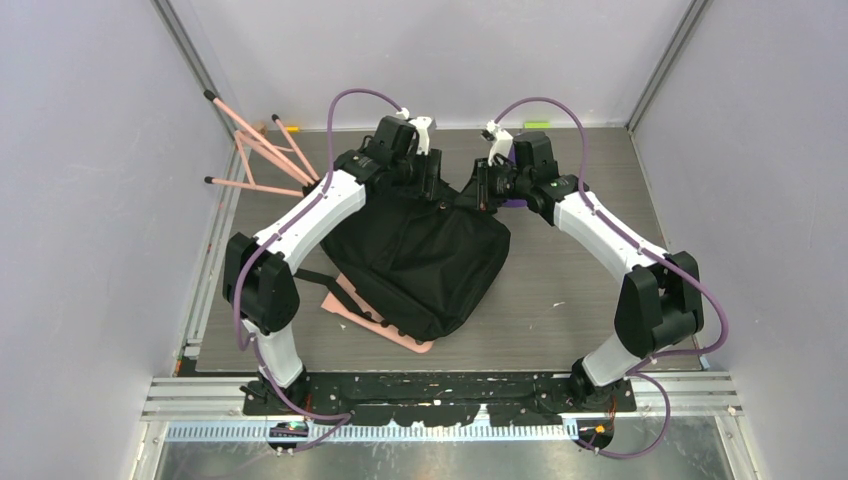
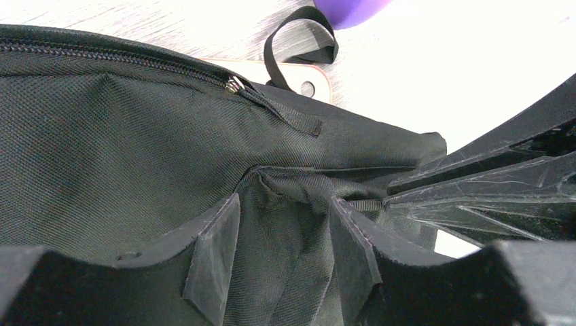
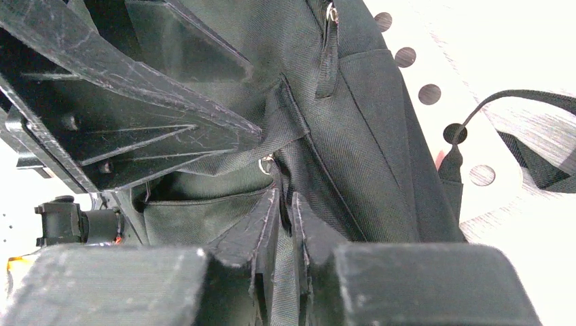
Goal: Pack the student bag
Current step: Zip the student bag at the center of the board.
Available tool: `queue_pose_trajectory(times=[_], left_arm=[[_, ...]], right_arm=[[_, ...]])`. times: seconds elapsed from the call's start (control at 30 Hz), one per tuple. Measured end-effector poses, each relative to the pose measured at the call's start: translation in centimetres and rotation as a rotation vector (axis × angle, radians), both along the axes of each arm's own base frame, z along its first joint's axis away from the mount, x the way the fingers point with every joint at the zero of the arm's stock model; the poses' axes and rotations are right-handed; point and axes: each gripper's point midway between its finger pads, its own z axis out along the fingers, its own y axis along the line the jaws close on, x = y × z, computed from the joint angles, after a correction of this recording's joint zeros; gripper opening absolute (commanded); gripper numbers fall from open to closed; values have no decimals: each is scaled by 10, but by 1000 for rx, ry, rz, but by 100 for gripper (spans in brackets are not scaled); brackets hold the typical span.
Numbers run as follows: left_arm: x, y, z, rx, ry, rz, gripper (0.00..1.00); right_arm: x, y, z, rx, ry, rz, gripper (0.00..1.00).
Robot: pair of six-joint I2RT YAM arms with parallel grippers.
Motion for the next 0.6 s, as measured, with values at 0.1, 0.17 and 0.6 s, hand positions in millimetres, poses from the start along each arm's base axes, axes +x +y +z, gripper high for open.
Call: queue_pose_trajectory(times=[0.1,0.17,0.6], left_arm=[[0,0,0,0,0,0,53],[0,0,0,0,0,-1,55],[-9,-14,-9,5,28,-38,47]], right_arm=[[-1,0,0,1,1,4,3],[-2,1,0,5,3,9,1],[-39,36,-16,13,45,76,1]])
